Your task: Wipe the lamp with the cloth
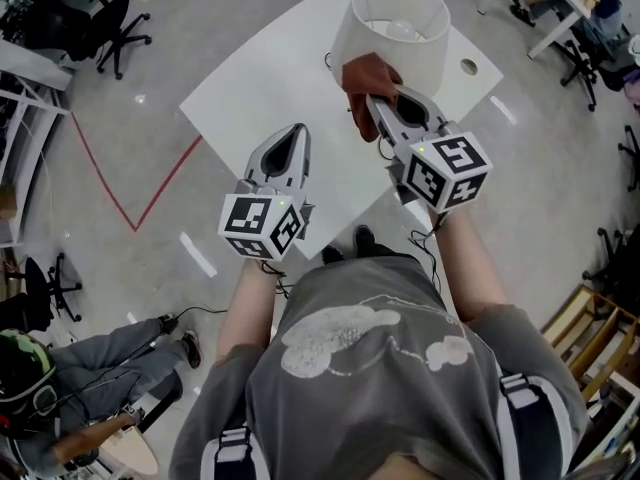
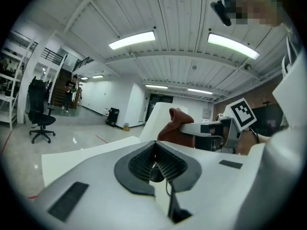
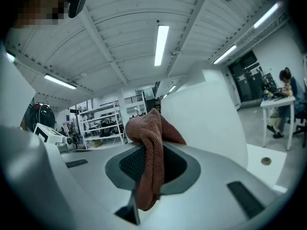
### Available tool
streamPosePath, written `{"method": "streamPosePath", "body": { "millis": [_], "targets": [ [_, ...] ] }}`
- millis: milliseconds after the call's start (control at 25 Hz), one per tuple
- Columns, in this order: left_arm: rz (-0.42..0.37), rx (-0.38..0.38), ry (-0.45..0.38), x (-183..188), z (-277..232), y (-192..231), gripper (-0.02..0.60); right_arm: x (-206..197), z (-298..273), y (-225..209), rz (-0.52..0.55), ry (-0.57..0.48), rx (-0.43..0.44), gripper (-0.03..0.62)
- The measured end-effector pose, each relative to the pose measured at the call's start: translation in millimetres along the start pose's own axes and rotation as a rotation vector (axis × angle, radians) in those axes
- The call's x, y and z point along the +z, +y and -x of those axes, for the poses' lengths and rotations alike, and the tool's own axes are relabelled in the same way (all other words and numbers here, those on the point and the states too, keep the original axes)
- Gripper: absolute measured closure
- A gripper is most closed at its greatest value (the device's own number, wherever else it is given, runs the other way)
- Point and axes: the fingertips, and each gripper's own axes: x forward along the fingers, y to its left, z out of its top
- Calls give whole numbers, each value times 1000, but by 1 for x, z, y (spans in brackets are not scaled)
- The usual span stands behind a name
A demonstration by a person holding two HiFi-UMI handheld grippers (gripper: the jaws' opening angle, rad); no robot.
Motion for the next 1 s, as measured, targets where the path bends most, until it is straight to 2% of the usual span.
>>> {"method": "streamPosePath", "body": {
  "millis": [280, 520, 720, 880, 1000],
  "targets": [
    [18, 22, 33, -15, -19, -20, 574, -48, 6, -3, -48, 104, 68, 536],
    [40, 3, 68, -25, -21, -8, 574, -70, -7, 8, -70, 155, 70, 536],
    [50, -67, 71, -21, -34, 17, 574, -78, -21, 14, -76, 148, -8, 536],
    [52, -164, 86, -13, -45, 40, 574, -84, -40, 18, -84, 166, -119, 536],
    [52, -228, 97, -10, -42, 55, 574, -85, -43, 29, -114, 141, -188, 536]
  ]
}}
